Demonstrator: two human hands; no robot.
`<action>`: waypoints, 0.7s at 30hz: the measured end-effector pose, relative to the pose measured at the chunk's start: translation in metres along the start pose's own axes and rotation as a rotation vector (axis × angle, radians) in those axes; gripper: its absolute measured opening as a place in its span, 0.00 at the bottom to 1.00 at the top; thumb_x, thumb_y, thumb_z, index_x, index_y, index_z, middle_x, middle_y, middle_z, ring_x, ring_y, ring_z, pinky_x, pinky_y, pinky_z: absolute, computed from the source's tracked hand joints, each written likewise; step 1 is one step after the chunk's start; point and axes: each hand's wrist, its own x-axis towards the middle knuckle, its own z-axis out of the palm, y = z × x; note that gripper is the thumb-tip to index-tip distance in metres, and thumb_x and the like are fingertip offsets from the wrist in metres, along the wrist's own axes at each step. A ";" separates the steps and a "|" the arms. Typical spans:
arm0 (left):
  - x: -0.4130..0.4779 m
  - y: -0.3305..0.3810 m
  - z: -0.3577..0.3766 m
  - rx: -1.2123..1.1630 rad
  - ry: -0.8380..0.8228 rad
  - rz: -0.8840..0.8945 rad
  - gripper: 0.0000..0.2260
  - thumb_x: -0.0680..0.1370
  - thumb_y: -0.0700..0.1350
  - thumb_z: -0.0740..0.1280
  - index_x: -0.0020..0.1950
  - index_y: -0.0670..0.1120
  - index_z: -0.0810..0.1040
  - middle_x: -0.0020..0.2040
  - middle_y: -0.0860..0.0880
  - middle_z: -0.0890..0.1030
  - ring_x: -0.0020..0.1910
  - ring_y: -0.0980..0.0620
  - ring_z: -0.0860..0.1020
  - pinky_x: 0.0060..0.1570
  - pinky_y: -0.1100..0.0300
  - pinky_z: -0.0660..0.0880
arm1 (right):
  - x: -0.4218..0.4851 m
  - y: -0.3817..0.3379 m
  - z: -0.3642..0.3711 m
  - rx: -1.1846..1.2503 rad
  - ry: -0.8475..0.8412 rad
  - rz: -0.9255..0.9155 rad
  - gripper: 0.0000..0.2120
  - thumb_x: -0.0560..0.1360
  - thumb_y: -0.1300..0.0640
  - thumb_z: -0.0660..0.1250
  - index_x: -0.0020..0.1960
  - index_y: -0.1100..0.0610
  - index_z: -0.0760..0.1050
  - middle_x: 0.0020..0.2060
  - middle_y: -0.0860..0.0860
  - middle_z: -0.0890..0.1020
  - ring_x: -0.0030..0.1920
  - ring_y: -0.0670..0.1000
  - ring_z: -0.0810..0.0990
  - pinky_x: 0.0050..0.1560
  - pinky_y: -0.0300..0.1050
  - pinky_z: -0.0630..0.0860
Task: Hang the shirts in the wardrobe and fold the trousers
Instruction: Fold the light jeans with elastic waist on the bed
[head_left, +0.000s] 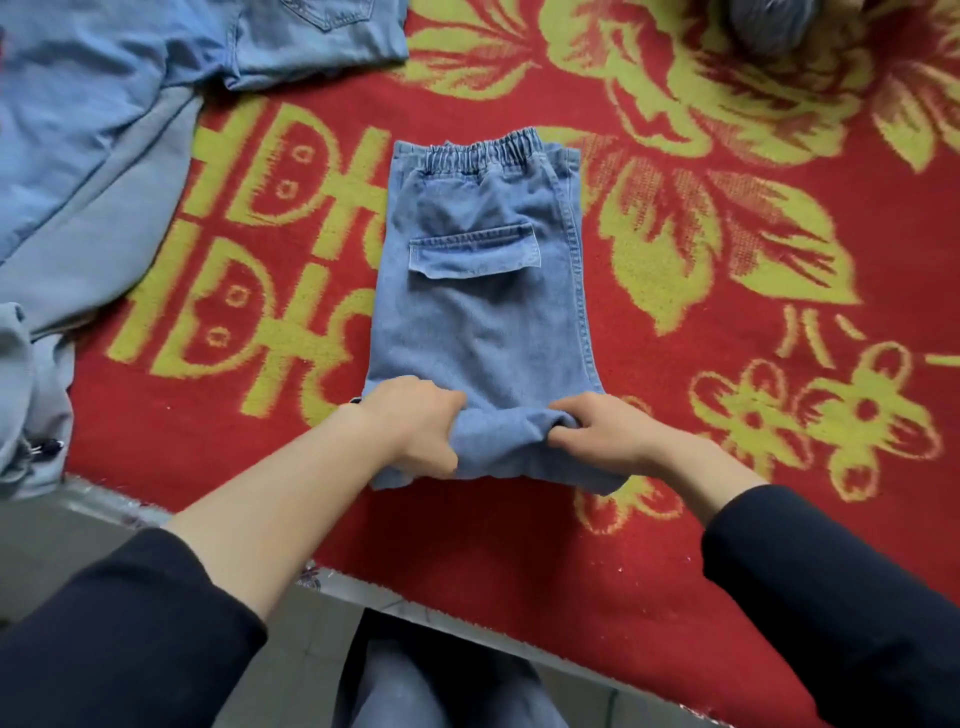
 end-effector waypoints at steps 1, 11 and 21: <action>-0.004 0.002 -0.007 -0.067 -0.071 -0.012 0.19 0.66 0.50 0.68 0.54 0.50 0.69 0.44 0.48 0.79 0.45 0.44 0.77 0.36 0.57 0.66 | -0.003 -0.001 -0.007 0.023 -0.050 0.027 0.10 0.74 0.54 0.63 0.35 0.54 0.70 0.31 0.49 0.76 0.35 0.50 0.73 0.34 0.45 0.68; -0.029 0.008 0.009 -0.798 -0.725 -0.036 0.13 0.57 0.43 0.71 0.41 0.46 0.78 0.36 0.49 0.79 0.35 0.49 0.76 0.39 0.57 0.72 | -0.030 -0.001 -0.006 0.308 -0.555 0.268 0.15 0.56 0.47 0.74 0.38 0.56 0.84 0.39 0.52 0.86 0.44 0.54 0.84 0.54 0.51 0.79; 0.004 -0.060 -0.036 -0.953 -0.380 -0.097 0.09 0.57 0.47 0.69 0.33 0.44 0.76 0.32 0.46 0.78 0.32 0.47 0.74 0.32 0.58 0.68 | 0.010 -0.030 -0.093 0.205 -0.323 0.082 0.17 0.64 0.47 0.79 0.50 0.51 0.81 0.43 0.45 0.86 0.47 0.45 0.84 0.49 0.43 0.78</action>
